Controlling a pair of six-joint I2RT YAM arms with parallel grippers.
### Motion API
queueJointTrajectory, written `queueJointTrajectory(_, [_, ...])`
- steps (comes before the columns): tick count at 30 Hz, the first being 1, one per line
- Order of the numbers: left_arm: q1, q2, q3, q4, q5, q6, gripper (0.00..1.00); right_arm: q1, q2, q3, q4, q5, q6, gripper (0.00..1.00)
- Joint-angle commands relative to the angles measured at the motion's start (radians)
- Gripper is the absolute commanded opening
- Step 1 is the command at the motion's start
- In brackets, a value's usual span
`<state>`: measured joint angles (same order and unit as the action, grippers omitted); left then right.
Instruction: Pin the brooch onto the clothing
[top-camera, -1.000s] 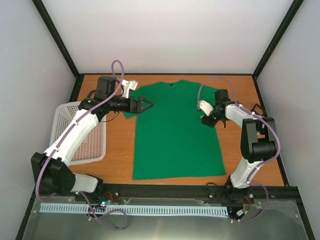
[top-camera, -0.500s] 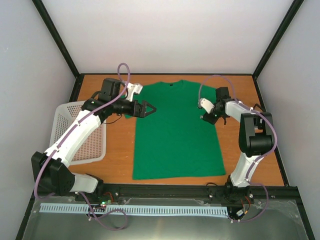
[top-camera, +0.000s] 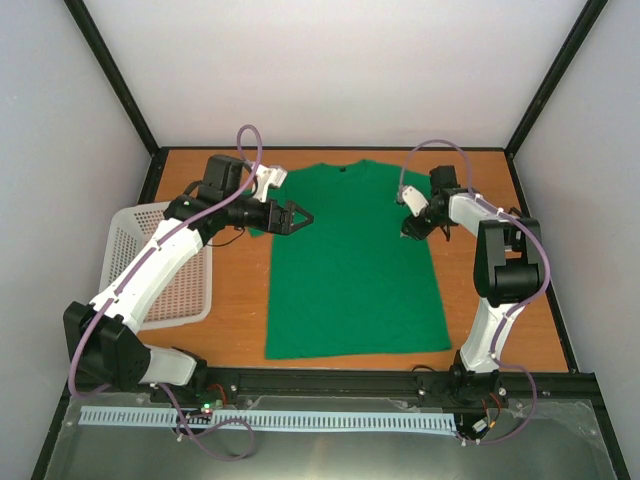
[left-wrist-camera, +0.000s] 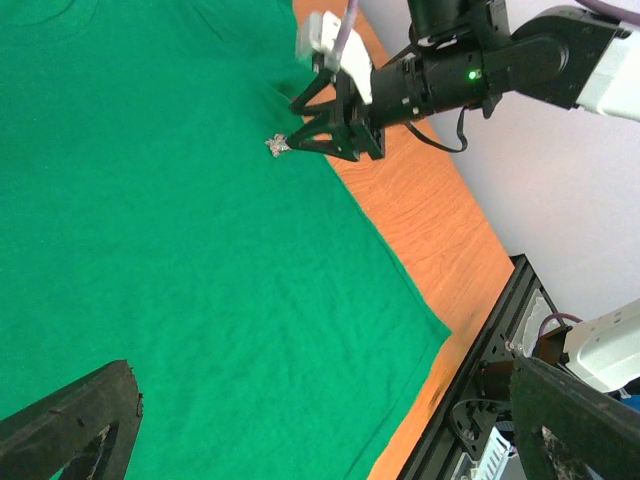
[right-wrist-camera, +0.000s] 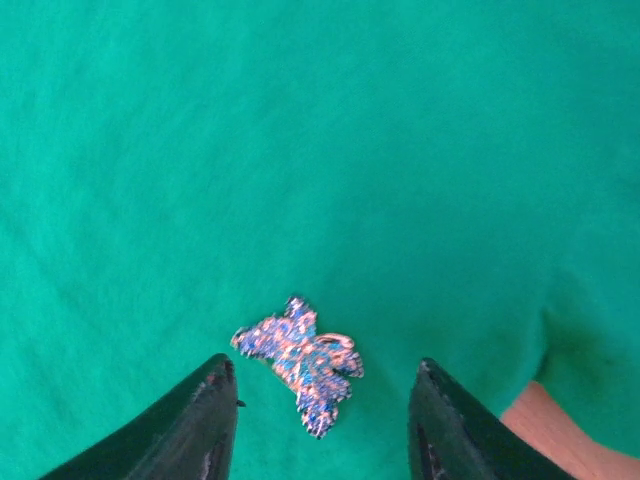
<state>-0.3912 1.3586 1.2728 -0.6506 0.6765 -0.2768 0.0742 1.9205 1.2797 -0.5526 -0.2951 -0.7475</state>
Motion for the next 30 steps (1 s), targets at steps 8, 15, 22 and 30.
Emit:
queueJointTrajectory(8, [-0.007, 0.016, 0.056, -0.004, 0.005, 0.024, 1.00, 0.034, -0.107, 0.074, -0.109, 0.080, 0.804, 0.63])
queueJointTrajectory(15, [-0.007, 0.013, 0.058, 0.001, 0.008, 0.020, 1.00, 0.057, -0.040, 0.202, -0.305, 0.235, 0.999, 0.68])
queueJointTrajectory(22, [-0.007, -0.007, 0.050, 0.000, 0.005, 0.021, 1.00, 0.090, 0.062, 0.277, -0.389, 0.303, 1.039, 0.67])
queueJointTrajectory(30, [-0.007, -0.022, 0.039, 0.005, 0.009, 0.019, 1.00, 0.124, 0.131, 0.328, -0.410, 0.291, 1.061, 0.66])
